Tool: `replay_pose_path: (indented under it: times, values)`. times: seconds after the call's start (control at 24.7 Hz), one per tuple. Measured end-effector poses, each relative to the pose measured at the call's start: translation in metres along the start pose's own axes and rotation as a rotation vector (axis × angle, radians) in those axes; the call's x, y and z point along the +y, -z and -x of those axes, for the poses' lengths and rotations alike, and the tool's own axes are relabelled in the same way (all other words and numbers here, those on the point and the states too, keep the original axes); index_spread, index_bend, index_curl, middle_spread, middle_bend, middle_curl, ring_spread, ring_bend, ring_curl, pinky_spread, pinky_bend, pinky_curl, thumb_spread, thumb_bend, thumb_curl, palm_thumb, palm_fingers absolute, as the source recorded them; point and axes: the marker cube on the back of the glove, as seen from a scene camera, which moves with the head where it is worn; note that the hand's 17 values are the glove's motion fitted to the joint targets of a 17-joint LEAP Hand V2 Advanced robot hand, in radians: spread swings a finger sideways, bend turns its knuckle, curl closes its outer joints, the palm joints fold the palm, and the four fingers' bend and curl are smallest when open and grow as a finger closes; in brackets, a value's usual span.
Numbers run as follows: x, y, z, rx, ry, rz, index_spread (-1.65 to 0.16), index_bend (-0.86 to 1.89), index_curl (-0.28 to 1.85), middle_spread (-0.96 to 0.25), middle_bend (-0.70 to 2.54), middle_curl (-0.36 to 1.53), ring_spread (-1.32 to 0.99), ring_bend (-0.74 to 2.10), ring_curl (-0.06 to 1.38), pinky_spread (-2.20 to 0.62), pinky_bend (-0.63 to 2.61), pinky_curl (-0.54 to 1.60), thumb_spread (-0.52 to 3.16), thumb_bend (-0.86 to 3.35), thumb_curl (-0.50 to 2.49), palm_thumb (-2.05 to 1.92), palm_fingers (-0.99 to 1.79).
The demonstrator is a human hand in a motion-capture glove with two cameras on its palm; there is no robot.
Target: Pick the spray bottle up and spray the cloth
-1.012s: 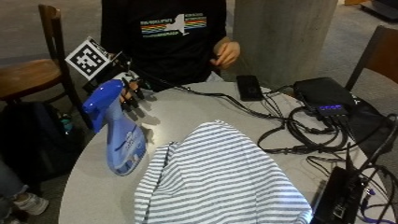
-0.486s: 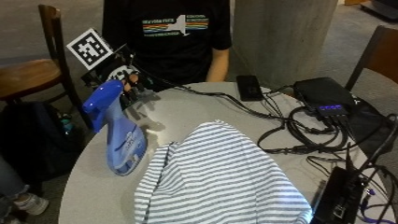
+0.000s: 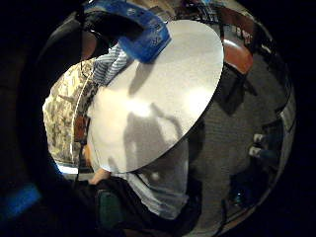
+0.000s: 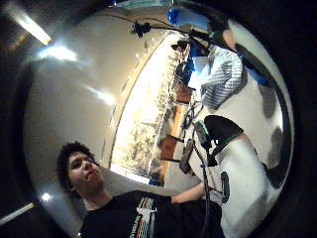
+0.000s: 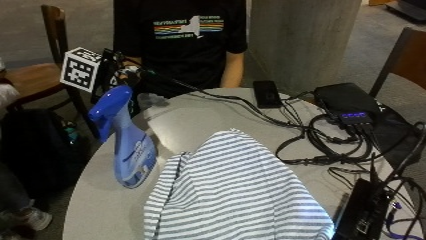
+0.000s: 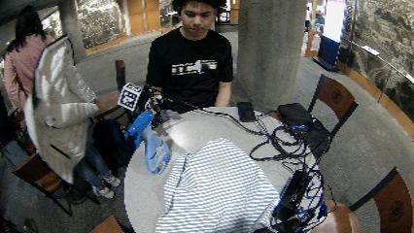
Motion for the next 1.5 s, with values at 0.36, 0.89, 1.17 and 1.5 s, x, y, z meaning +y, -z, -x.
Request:
replay_pose_path:
  times: [0.36, 0.89, 1.17, 1.5]
  values:
    - [-0.019, -0.003, -0.001, -0.017, -0.034, -0.091, -0.33, 0.02, 0.13, 0.02, 0.28, 0.33, -0.02, 0.43, 0.33, 0.21, 0.63, 0.31, 1.03, 0.21, 0.29, 0.74, 0.63]
    - [-0.08, -0.005, -0.012, -0.009, -0.059, -0.149, -0.34, 0.06, 0.11, 0.03, 0.27, 0.36, -0.01, 0.48, 0.35, 0.22, 0.73, 0.34, 1.04, 0.12, 0.32, 0.78, 0.58]
    - [-0.113, -0.012, -0.024, 0.002, -0.075, -0.142, -0.35, 0.06, 0.11, 0.04, 0.24, 0.37, 0.0, 0.47, 0.35, 0.22, 0.81, 0.36, 1.03, 0.08, 0.33, 0.81, 0.52]
    - [-0.118, -0.017, -0.03, 0.007, -0.058, -0.201, -0.35, 0.06, 0.11, 0.05, 0.27, 0.38, 0.02, 0.37, 0.32, 0.21, 0.94, 0.38, 1.02, 0.06, 0.35, 0.87, 0.47]
